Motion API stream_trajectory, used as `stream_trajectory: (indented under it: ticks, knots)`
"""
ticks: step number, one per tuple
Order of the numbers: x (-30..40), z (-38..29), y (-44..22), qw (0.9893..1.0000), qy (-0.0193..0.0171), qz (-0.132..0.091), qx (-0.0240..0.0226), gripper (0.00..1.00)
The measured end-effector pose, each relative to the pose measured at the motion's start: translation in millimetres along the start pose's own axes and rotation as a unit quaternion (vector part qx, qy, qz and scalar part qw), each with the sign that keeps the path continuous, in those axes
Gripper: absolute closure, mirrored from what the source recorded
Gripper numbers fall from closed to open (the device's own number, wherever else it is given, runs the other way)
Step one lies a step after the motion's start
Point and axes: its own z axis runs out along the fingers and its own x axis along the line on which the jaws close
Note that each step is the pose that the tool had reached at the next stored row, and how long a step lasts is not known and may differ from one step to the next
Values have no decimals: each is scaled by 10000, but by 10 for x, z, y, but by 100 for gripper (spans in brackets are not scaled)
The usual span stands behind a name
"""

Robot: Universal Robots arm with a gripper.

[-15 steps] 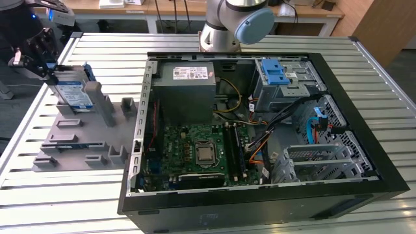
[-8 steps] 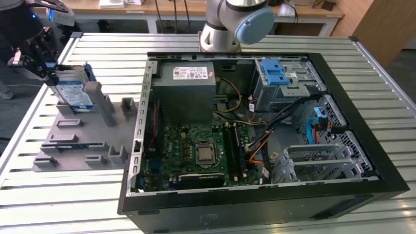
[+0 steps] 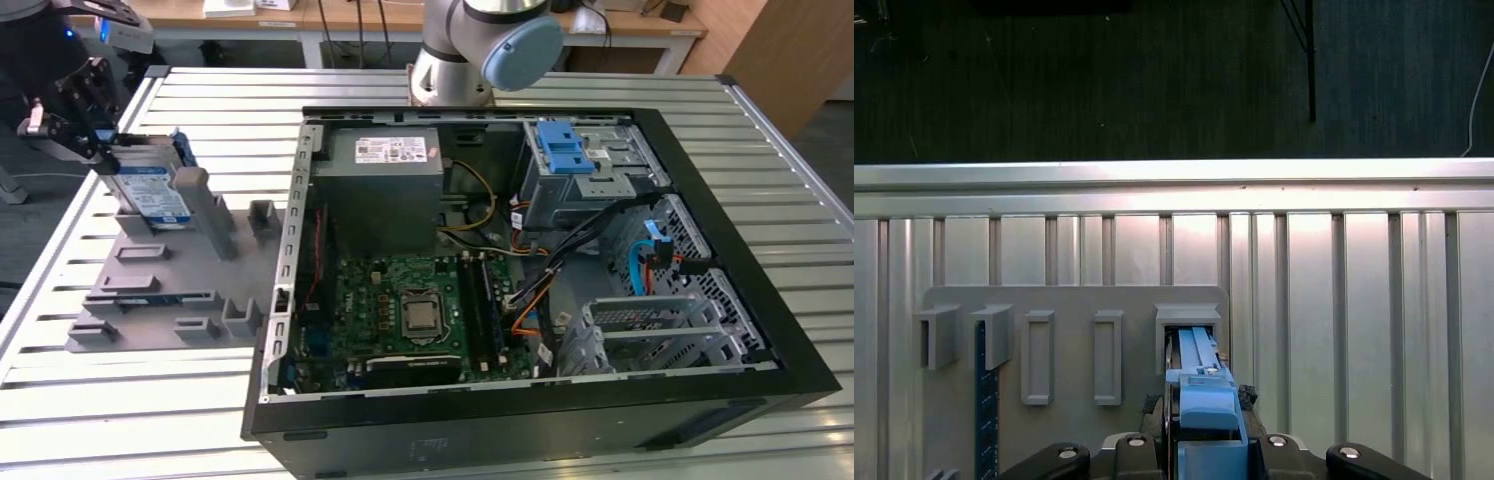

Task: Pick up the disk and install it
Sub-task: 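Pick up the disk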

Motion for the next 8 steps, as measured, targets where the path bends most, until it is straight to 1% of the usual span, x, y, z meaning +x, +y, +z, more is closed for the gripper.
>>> stream_trajectory:
  ticks: [5, 8]
  knots:
    - [0, -1, 0, 10000, 0, -1, 0, 64]
    - [0, -14, 0, 10000, 0, -1, 0, 64]
